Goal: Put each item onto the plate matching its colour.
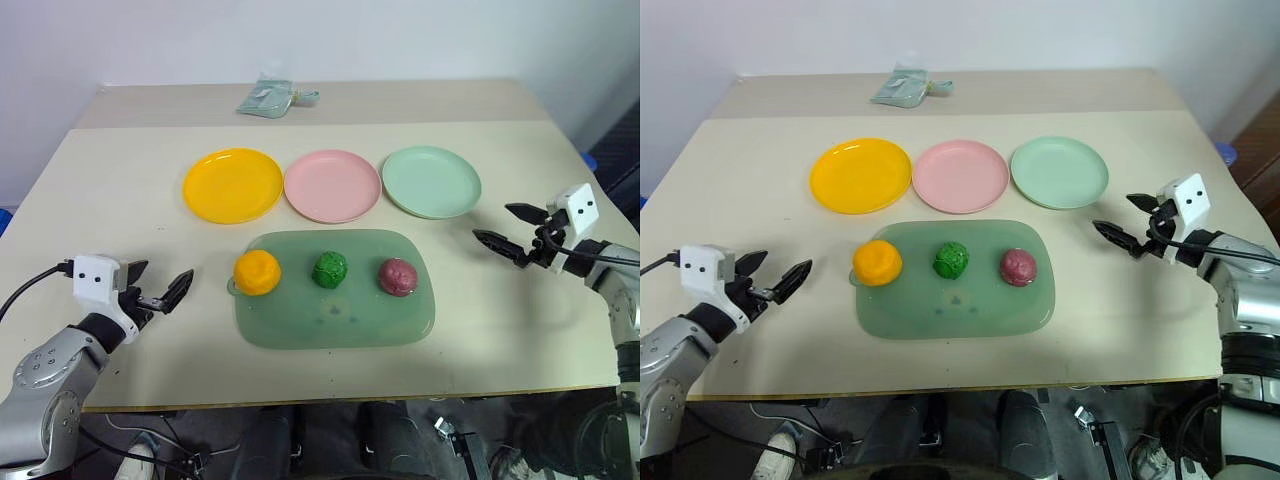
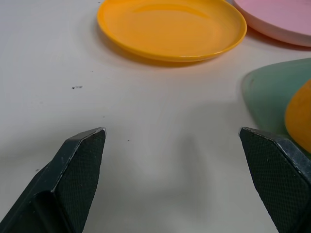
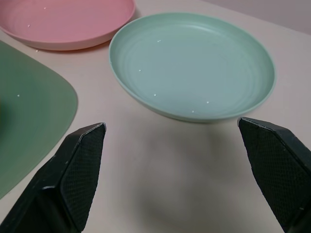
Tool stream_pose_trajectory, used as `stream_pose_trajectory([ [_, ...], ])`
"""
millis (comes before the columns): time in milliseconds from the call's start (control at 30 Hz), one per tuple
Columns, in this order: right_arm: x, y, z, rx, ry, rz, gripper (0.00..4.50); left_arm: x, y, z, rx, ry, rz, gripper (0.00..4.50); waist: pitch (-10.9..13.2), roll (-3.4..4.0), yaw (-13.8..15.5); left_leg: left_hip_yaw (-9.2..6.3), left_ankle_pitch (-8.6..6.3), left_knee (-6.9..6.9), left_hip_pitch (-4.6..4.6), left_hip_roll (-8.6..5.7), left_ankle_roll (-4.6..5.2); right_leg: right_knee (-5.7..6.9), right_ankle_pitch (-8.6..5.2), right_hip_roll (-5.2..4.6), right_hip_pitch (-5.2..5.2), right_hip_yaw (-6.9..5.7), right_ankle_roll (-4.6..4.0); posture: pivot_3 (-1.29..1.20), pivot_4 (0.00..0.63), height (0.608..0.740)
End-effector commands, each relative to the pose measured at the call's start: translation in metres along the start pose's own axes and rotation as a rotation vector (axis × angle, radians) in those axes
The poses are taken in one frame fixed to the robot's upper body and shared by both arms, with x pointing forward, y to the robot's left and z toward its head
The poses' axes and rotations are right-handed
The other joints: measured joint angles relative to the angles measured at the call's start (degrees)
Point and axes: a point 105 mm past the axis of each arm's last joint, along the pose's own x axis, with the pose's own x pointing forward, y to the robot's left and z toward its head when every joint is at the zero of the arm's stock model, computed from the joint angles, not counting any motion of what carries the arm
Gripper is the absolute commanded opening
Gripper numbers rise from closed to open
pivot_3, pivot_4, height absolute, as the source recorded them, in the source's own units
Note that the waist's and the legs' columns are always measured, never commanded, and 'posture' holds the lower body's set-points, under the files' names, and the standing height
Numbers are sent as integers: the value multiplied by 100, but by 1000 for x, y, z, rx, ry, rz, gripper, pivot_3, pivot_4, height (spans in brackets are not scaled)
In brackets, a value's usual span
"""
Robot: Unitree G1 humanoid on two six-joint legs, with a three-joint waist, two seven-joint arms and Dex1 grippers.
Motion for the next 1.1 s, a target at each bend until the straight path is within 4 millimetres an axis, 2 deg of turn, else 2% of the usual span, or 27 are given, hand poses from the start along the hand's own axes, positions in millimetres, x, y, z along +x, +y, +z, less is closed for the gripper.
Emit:
stream_pose_trajectory([
  [33, -9, -7, 23, -56, -53, -33, 4448, 1, -2, 10, 21, -35, -16, 4500, 0, 0, -4, 0, 0, 0, 0, 0, 0, 0, 0, 0, 0, 0, 0, 0, 150, 740],
  [367, -13, 11, 34, -64, -54, -30, 4448, 11, -8, 13, 15, -42, -66, 4500, 0, 1, 3, 0, 0, 0, 0, 0, 0, 0, 0, -1, -1, 0, 0, 0, 150, 740],
  [500, -14, 13, 38, -68, -57, -50, 4448, 14, -6, 25, -19, -93, -77, 4500, 0, 1, 7, 0, 0, 0, -1, 0, 0, 0, 0, -1, -1, 1, 0, 0, 150, 740],
  [600, -14, 16, 42, -67, -70, -63, 4448, 17, -12, 38, -58, -134, -139, 4500, 0, 0, 13, -1, 0, 0, -1, 0, 0, 1, 1, -1, -2, 0, 0, 0, 150, 740],
  [700, -25, 36, 46, 44, -76, 50, 4448, 21, -52, 51, -17, -117, -408, 4500, 0, 0, 43, -2, 0, 0, -3, 0, 0, 1, 0, 1, -3, -1, 0, 0, 150, 740],
  [833, -39, 64, 37, 109, -2, 168, 4448, 27, -83, 47, 116, -37, -623, 4500, -2, 3, 118, -1, -1, 1, -3, -1, 1, -1, 0, 0, 1, -1, 0, 0, 150, 740],
  [933, -44, 72, 36, 82, 21, 172, 4448, 35, -97, 40, 187, 19, -723, 4500, -2, 3, 128, -1, -1, 2, -1, -1, 3, -1, 1, 1, 3, 0, -1, 0, 150, 740],
  [1100, -46, 83, 38, 50, 7, 186, 4448, 52, -97, 20, 317, 111, -737, 4500, -3, 4, 128, -1, -2, 1, -2, -1, 3, 0, 0, 10, -1, 0, -2, 0, 150, 740],
])
